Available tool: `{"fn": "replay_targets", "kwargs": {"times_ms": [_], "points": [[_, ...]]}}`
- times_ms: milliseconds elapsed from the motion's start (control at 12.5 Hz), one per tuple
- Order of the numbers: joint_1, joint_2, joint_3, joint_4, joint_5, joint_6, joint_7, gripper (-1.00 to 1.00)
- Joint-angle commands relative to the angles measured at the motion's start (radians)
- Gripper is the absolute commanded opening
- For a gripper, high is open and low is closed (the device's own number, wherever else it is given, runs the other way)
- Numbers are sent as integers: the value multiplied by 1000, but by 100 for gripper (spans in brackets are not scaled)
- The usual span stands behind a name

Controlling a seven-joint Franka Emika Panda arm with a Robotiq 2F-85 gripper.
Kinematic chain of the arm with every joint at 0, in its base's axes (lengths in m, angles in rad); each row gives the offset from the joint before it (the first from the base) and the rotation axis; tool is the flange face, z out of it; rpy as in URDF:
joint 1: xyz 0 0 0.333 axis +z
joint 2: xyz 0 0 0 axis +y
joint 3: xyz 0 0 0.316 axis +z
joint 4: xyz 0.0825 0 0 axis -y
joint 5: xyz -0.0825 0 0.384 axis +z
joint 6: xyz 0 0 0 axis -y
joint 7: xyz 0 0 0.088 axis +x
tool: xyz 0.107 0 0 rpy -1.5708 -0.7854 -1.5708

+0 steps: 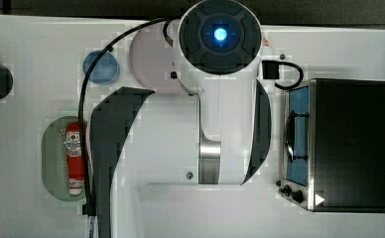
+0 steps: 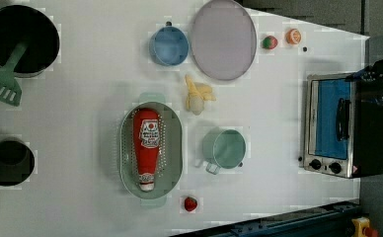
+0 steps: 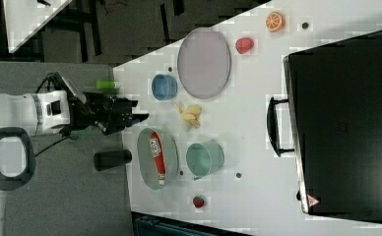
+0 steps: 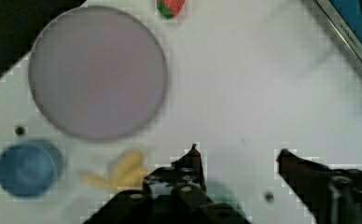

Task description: Pick ketchup from strainer and place it on the table

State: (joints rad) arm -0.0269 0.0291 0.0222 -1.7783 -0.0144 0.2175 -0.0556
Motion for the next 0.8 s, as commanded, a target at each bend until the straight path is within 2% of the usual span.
{"fn": "replay_targets", "kwargs": {"times_ms": [80,240,480,800], "points": [[-95,-199,93,-77,34,-149,85,60],[-82,-191,125,-77,35,-121,85,99],[-54,-162,226,-77,36,-59,85,100],[-26,-98,411,-77,33,-16,85,100]]}}
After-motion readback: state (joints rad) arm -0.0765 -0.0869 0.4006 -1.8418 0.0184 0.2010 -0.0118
